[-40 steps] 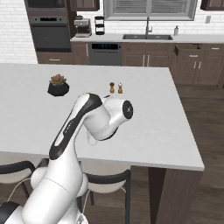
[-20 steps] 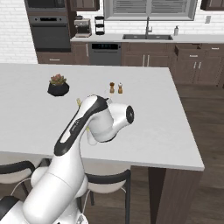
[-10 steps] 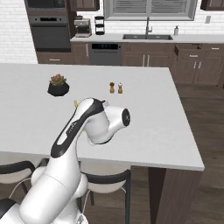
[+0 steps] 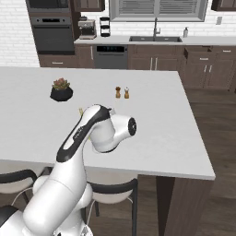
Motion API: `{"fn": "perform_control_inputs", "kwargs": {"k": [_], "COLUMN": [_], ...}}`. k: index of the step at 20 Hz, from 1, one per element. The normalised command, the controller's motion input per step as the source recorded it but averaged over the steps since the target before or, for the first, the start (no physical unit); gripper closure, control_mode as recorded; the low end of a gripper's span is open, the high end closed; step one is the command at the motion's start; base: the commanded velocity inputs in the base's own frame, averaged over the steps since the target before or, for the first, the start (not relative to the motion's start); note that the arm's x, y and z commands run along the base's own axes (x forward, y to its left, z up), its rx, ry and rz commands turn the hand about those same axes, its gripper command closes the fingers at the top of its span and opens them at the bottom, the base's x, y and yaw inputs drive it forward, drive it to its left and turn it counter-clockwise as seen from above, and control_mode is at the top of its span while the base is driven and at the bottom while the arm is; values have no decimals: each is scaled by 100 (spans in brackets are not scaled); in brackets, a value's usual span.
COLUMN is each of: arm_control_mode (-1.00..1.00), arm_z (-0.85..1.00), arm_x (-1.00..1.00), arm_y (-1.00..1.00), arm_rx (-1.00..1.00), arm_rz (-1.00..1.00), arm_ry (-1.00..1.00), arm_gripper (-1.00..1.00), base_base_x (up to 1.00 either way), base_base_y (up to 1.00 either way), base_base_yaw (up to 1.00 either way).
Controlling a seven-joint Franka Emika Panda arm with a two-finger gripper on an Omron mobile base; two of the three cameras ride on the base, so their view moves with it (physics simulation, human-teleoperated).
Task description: Take a straw from the drawer in front and place it inside the glass cup on the dining counter.
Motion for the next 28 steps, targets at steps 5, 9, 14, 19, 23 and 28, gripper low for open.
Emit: {"fn": "perform_control_inputs", "kwargs": {"k": [5, 9, 14, 19, 23, 28], "arm_control_mode": [-100, -100, -100, -100, -100, -100], "arm_z": [-6, -2, -9, -12, -7, -2], "arm_x": [15, 12, 11, 14, 13, 16], "arm_y": [0, 0, 0, 0, 0, 0], "arm_rx": [0, 0, 0, 0, 0, 0], "arm_rz": [0, 0, 0, 0, 0, 0], "arm_ry": [0, 0, 0, 0, 0, 0], "arm_gripper": [100, 100, 100, 100, 100, 100], "base_base_x": [0, 0, 0, 0, 0, 0], "base_base_y": [0, 0, 0, 0, 0, 0], "base_base_yaw": [0, 0, 0, 0, 0, 0]}}
